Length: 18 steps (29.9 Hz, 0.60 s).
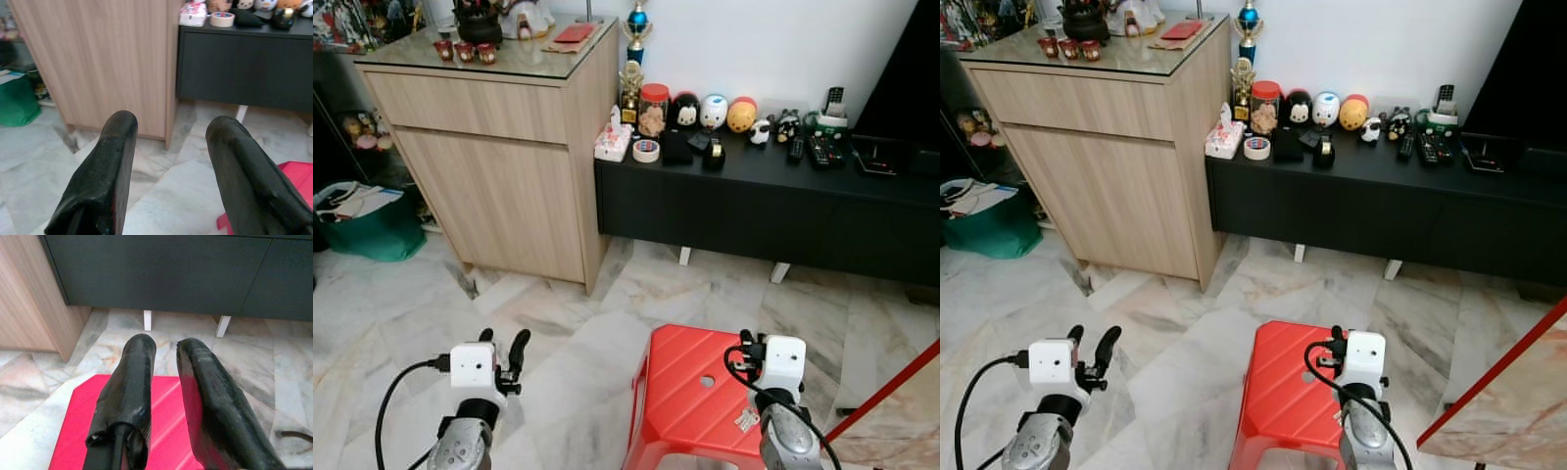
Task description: Hang keys on a hook
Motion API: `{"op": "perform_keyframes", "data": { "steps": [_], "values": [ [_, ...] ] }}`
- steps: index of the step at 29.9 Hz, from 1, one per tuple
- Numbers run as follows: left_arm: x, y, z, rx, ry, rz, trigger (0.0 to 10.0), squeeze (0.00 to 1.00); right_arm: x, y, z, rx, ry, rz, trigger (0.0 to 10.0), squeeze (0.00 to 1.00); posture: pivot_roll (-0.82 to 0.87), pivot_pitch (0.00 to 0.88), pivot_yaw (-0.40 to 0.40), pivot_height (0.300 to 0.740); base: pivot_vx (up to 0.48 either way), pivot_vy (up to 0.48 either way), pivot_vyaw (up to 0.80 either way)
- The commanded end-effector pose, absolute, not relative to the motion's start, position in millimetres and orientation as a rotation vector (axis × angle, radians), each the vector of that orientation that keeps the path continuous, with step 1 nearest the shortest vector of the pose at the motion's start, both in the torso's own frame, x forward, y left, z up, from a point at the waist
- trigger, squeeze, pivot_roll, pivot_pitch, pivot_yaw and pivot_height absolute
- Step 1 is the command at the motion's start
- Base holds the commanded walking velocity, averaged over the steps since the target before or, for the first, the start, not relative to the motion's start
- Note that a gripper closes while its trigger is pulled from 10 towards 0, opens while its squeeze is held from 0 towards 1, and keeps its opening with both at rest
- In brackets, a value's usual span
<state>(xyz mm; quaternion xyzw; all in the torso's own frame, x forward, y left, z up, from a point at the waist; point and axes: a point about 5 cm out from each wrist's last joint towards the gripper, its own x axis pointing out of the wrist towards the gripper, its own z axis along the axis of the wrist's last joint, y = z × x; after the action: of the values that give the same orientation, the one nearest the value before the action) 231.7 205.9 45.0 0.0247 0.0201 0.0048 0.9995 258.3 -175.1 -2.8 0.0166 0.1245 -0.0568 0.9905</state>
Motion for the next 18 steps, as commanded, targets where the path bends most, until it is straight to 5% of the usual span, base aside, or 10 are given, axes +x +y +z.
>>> {"op": "perform_keyframes", "data": {
  "steps": [1, 18],
  "values": [
    [230.1, 204.1, 46.6, 0.063, 0.044, -0.017, 10.0, 0.00, 264.6, -176.1, 3.8, 0.036, 0.228, -0.116, 10.0, 0.00, 0.06, 0.000, -0.036, 0.740, 0.000, 0.000, 0.00],
    [238.2, 222.0, 68.9, 0.102, 0.018, 0.008, 10.0, 0.00, 269.4, -179.3, 11.8, 0.060, 0.194, -0.123, 10.0, 0.00, 0.06, 0.000, 0.003, 0.740, 0.000, 0.000, 0.00]
  ]
}}
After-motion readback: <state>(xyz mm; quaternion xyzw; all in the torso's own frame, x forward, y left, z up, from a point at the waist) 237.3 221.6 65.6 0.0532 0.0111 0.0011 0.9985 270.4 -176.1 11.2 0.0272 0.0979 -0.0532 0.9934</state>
